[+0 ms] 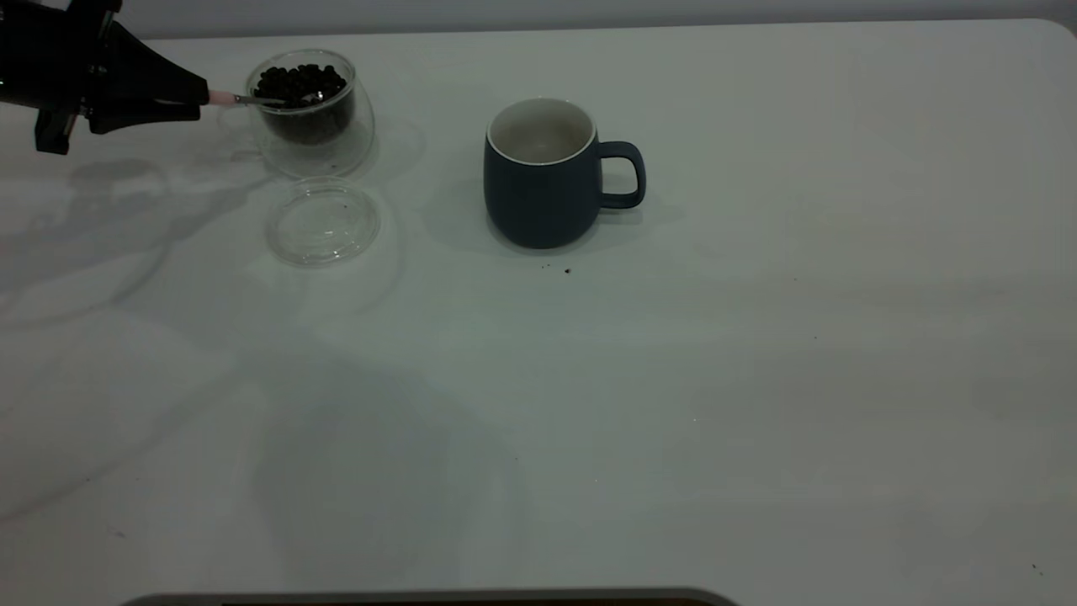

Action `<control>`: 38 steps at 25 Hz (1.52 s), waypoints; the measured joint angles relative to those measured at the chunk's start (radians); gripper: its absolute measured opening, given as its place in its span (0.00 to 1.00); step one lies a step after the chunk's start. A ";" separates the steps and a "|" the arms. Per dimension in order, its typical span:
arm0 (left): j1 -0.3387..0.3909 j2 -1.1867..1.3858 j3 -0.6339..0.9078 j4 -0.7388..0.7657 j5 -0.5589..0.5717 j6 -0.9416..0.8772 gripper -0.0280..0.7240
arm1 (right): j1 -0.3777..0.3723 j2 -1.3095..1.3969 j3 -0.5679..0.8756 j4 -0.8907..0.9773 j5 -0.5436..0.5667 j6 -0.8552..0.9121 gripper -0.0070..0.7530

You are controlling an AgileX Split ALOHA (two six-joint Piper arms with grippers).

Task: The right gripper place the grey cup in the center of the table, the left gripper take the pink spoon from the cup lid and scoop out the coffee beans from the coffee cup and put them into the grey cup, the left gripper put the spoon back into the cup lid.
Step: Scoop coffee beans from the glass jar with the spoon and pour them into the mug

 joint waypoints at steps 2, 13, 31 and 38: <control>0.000 0.000 0.000 -0.020 0.006 0.000 0.20 | 0.000 0.000 0.000 0.000 0.000 0.000 0.71; 0.050 0.001 0.000 -0.050 0.053 -0.019 0.20 | 0.000 0.000 0.000 0.000 0.000 0.000 0.71; 0.095 0.032 0.000 -0.046 0.261 -0.045 0.20 | 0.000 0.000 0.000 0.000 0.011 0.000 0.71; 0.095 0.032 -0.001 -0.044 0.330 -0.047 0.20 | 0.000 0.000 0.000 0.000 0.011 0.000 0.71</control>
